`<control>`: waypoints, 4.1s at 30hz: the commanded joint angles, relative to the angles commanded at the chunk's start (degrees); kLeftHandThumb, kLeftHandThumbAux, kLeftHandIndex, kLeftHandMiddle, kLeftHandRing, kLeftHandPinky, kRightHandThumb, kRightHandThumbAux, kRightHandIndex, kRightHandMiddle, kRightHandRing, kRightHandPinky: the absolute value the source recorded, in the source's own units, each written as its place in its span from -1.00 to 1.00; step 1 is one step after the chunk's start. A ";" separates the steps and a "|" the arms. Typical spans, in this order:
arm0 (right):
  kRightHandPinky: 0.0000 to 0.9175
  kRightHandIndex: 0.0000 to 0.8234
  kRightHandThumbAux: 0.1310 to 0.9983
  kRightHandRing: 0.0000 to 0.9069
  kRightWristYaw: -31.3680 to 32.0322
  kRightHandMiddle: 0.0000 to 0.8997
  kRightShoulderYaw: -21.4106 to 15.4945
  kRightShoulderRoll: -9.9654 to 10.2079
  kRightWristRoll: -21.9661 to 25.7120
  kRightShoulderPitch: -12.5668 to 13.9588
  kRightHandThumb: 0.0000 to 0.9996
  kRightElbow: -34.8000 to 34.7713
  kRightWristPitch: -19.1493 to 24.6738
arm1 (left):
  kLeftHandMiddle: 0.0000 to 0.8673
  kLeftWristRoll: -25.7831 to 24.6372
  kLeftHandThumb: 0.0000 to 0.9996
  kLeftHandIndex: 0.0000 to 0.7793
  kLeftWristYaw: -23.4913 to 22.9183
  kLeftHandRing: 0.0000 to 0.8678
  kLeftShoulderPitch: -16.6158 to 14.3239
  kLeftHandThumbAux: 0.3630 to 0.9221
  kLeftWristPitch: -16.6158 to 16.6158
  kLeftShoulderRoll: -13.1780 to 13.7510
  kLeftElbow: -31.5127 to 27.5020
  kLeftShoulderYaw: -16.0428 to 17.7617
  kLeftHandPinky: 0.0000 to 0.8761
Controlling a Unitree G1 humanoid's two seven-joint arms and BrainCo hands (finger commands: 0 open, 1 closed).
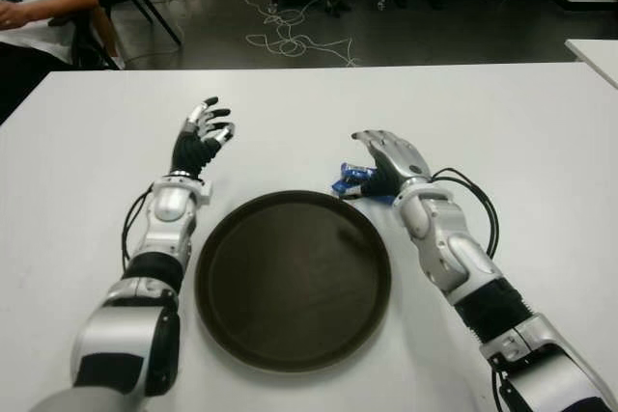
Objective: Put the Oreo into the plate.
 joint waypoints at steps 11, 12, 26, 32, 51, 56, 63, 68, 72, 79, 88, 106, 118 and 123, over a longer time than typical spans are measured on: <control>-1.00 -1.00 0.23 -1.00 0.37 -1.00 4.15 -2.01 -5.79 -1.28 -1.00 1.50 3.38 | -0.46 0.13 -0.10 -0.68 -0.02 -0.42 0.30 0.14 -0.40 -0.17 -0.65 -0.24 -0.33; -1.00 -1.00 0.24 -1.00 0.74 -1.00 4.42 -2.10 -6.17 -1.39 -1.00 1.50 3.78 | -0.46 0.09 -0.11 -0.68 -0.06 -0.41 0.30 0.15 -0.36 -0.19 -0.70 -0.24 -0.33; -1.00 -1.00 0.36 -1.00 3.66 -1.00 7.00 -3.09 -8.48 -2.82 -1.00 2.25 6.23 | -0.47 0.97 -0.13 -0.69 0.55 -0.41 0.43 0.18 -0.15 0.25 -0.90 -0.88 -0.32; -1.00 -1.00 0.39 -1.00 2.61 -1.00 6.61 -3.05 -8.27 -3.01 -1.00 2.96 6.14 | -0.47 1.19 -0.15 -0.70 0.53 -0.42 0.46 0.19 -0.55 0.52 -0.43 -0.98 -0.33; -1.00 -1.00 0.41 -1.00 0.49 -1.00 5.53 -3.03 -6.84 -4.67 -1.00 7.00 5.32 | -0.46 1.02 -0.18 -0.68 0.73 -0.41 0.61 0.16 -1.44 0.29 -0.52 -0.84 -0.33; -1.00 -1.00 0.43 -1.00 0.25 -1.00 5.54 -3.20 -6.54 -4.76 -1.00 7.31 5.11 | -0.46 1.15 -0.15 -0.69 0.89 -0.41 0.45 0.15 -1.07 0.33 -0.18 -0.90 -0.33; -1.00 -1.00 0.46 -1.00 -0.10 -1.00 5.54 -3.21 -5.66 -5.19 -1.00 8.56 4.65 | -0.46 1.20 -0.16 -0.69 0.80 -0.41 0.39 0.16 -1.04 0.37 0.15 -0.95 -0.33; -1.00 -1.00 0.43 -1.00 -0.14 -1.00 5.04 -2.99 -4.44 -5.43 -1.00 9.90 3.79 | -0.46 0.80 -0.16 -0.69 0.18 -0.41 0.65 0.16 -1.29 0.17 -0.43 -0.84 -0.32; -1.00 -1.00 0.40 -1.00 -0.68 -1.00 4.55 -2.97 -2.97 -5.64 -1.00 11.23 2.36 | -0.47 0.76 -0.15 -0.69 -0.02 -0.41 0.76 0.13 -1.48 0.17 -0.66 -0.87 -0.32; -1.00 -1.00 0.38 -1.00 -0.62 -1.00 4.11 -3.03 -1.23 -6.09 -1.00 12.53 0.97 | -0.47 0.40 -0.11 -0.69 -0.39 -0.41 0.89 0.14 -1.15 0.06 -1.11 -0.73 -0.31; -0.99 -1.00 0.40 -1.00 -0.05 -1.00 3.88 -2.96 0.81 -7.15 -1.00 14.78 -0.60 | -0.46 0.60 -0.11 -0.69 0.31 -0.41 0.92 0.14 -0.97 0.02 -1.05 -0.61 -0.32; -0.91 -1.00 0.37 -1.00 2.39 -1.00 3.10 -3.22 6.10 -9.03 -1.00 19.80 -6.14 | -0.44 1.46 -0.17 -0.68 1.17 -0.39 0.98 0.19 -1.89 0.21 -1.05 -1.23 -0.30; -0.86 -0.94 0.39 -0.97 2.73 -0.99 2.87 -3.07 8.20 -10.51 -1.00 23.72 -7.93 | -0.46 1.04 -0.18 -0.68 0.53 -0.40 0.90 0.18 -1.64 0.08 -1.21 -1.25 -0.30; -0.86 -0.94 0.40 -0.96 3.27 -0.99 3.07 -3.04 8.62 -11.27 -1.00 25.44 -9.02 | -0.46 1.16 -0.15 -0.69 1.28 -0.41 0.94 0.20 -1.27 0.01 -1.18 -1.21 -0.33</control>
